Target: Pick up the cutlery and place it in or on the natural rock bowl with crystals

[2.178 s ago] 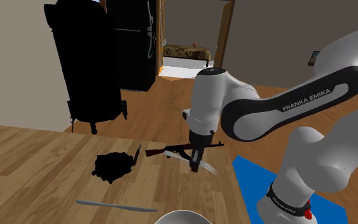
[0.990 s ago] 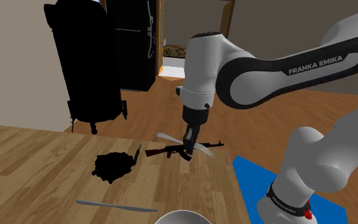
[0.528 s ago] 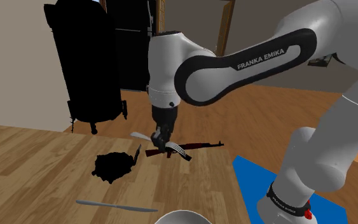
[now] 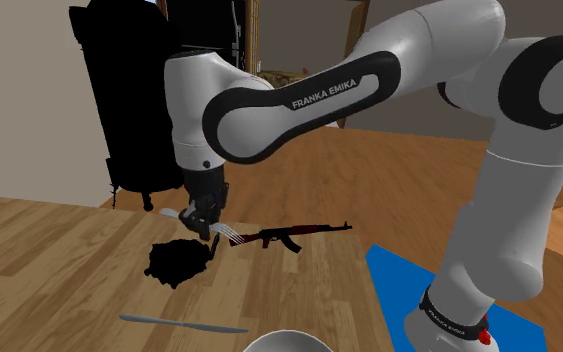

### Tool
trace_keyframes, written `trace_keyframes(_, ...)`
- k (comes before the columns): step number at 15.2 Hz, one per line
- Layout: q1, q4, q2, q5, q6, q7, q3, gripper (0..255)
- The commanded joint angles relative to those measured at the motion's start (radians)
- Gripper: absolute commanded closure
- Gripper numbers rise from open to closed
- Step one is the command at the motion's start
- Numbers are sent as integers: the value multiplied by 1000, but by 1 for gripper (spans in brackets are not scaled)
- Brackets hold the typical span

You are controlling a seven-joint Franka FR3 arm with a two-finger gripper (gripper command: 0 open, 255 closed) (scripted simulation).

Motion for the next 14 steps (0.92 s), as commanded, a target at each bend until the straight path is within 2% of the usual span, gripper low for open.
trace_keyframes(1, 17, 108, 96, -44, -23, 27, 1, 255)
trace_keyframes(5, 78, 374, 300, -124, -105, 63, -12, 255)
trace_keyframes(14, 78, 295, 325, -138, -3, 76, -23, 255)
